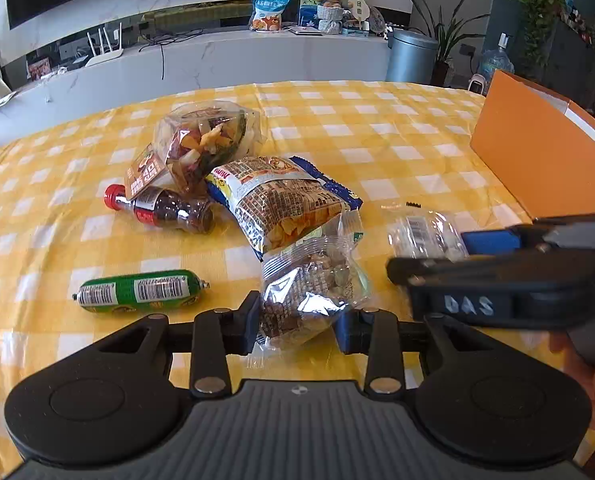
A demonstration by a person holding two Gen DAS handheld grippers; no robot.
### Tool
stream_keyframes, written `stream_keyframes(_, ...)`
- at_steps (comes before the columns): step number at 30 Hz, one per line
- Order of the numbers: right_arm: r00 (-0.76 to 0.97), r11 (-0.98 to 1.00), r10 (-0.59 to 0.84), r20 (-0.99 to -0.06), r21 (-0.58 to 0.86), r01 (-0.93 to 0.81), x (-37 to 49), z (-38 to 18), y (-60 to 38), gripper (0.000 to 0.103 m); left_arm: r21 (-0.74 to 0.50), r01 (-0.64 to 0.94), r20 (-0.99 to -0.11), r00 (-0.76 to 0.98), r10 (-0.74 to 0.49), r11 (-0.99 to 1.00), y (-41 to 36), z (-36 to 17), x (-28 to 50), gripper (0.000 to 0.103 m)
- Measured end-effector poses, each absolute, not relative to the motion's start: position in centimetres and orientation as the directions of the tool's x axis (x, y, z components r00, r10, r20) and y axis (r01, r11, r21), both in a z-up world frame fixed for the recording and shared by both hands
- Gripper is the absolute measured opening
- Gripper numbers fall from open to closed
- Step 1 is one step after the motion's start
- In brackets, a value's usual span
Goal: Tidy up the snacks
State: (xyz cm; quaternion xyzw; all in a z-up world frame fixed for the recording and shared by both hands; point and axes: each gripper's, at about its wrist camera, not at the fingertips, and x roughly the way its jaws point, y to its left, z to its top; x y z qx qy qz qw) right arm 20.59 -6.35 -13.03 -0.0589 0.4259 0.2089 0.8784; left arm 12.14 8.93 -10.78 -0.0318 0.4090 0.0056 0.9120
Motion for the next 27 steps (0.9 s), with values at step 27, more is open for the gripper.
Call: stream_keyframes(27, 0.528, 0.863, 0.341, -0.778, 0.036, -0.504, 17.6, -12.6, -9.1, 0.05, 0.027, -0.03, -0.741, 0.671, 0.04, 0.999, 7.3, -10.8, 11.7, 0.041)
